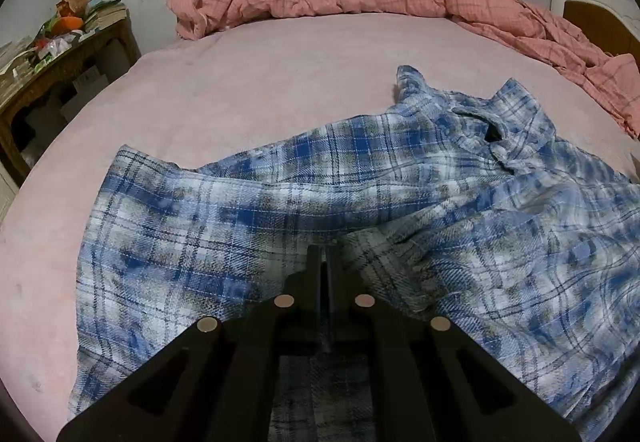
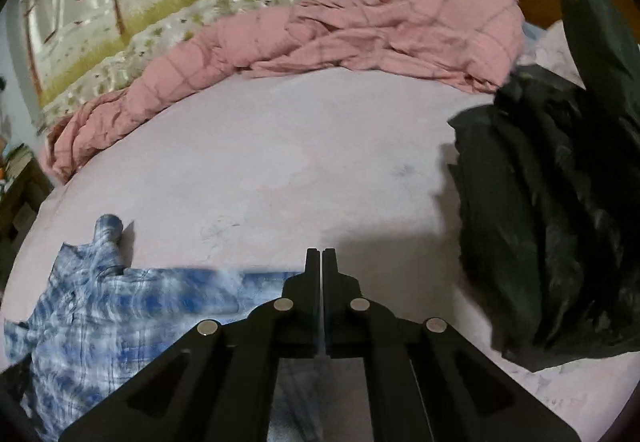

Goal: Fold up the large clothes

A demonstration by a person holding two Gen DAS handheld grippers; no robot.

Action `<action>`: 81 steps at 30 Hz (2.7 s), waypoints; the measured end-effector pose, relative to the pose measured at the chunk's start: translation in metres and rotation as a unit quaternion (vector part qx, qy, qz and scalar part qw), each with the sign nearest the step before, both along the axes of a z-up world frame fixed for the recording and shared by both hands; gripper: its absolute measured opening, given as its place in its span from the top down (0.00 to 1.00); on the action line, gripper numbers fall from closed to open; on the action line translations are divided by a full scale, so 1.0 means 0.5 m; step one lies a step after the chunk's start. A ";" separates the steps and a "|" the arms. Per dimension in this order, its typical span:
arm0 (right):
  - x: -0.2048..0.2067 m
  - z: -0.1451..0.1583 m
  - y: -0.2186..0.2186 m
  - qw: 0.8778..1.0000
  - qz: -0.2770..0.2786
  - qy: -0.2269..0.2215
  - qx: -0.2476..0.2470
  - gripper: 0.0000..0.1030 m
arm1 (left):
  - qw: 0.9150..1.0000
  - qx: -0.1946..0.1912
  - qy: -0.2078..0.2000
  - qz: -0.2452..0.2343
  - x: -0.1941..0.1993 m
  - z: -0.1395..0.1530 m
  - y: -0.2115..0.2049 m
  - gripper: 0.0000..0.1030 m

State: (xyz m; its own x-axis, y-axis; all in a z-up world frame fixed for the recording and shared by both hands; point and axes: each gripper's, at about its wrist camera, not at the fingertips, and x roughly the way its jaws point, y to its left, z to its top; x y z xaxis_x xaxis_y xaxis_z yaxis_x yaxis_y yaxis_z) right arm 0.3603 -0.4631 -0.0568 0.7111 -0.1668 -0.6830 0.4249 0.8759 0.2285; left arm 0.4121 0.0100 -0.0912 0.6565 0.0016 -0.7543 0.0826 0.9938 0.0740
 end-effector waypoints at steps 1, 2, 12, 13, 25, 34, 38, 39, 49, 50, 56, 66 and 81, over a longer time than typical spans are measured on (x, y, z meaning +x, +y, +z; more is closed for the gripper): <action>0.001 -0.004 -0.009 1.000 0.001 0.002 0.015 0.98 | 1.000 0.000 0.000 0.000 -0.001 0.000 0.000 0.98; 0.001 -0.006 -0.014 1.000 0.002 0.003 0.026 0.98 | 1.000 0.000 -0.001 0.000 0.000 0.000 0.000 0.98; -0.071 -0.009 0.127 0.981 0.165 0.089 -0.046 0.35 | 0.999 -0.030 -0.008 -0.011 -0.006 0.009 0.012 0.98; -0.058 -0.021 0.126 0.981 0.159 0.102 -0.047 0.38 | 0.999 -0.029 -0.009 -0.013 -0.008 0.010 0.010 0.98; -0.015 -0.032 0.037 0.995 0.078 0.061 -0.028 0.98 | 0.999 -0.018 -0.011 -0.042 -0.002 0.013 -0.021 0.90; -0.135 0.024 0.095 0.991 0.118 0.047 -0.035 0.62 | 0.998 -0.021 -0.031 -0.048 -0.014 0.020 -0.019 0.79; -0.171 -0.025 0.136 0.984 0.118 0.112 -0.074 0.62 | 0.993 -0.023 -0.108 -0.051 -0.081 0.074 -0.007 0.49; -0.178 -0.042 0.135 0.983 0.108 0.125 -0.086 0.61 | 0.991 -0.021 -0.125 -0.051 -0.101 0.088 -0.003 0.43; -0.392 0.027 0.179 0.990 0.104 0.010 -0.094 0.53 | 0.976 -0.032 -0.209 -0.046 -0.354 0.163 0.078 0.17; -0.412 0.037 0.194 0.989 0.112 -0.005 -0.096 0.45 | 0.976 -0.034 -0.212 -0.042 -0.373 0.164 0.085 0.13; -0.515 0.095 0.291 0.977 0.144 -0.083 -0.130 0.21 | 0.975 -0.062 -0.214 -0.024 -0.497 0.152 0.134 0.08; -0.597 0.022 0.389 0.969 0.211 -0.041 -0.120 0.15 | 0.983 -0.038 -0.177 -0.034 -0.603 0.057 0.136 0.07; -0.589 -0.062 0.381 0.969 0.226 -0.057 0.079 0.16 | 0.969 -0.229 -0.091 -0.021 -0.562 -0.019 0.147 0.07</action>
State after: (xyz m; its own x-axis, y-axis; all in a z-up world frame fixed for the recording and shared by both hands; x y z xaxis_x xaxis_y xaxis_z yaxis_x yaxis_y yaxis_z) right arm 0.0657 -0.2724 -0.0877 0.7588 0.2805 -0.5878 -0.0305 0.9168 0.3981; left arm 0.1313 0.0834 -0.1006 0.7714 -0.3359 -0.5404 0.1514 0.9218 -0.3570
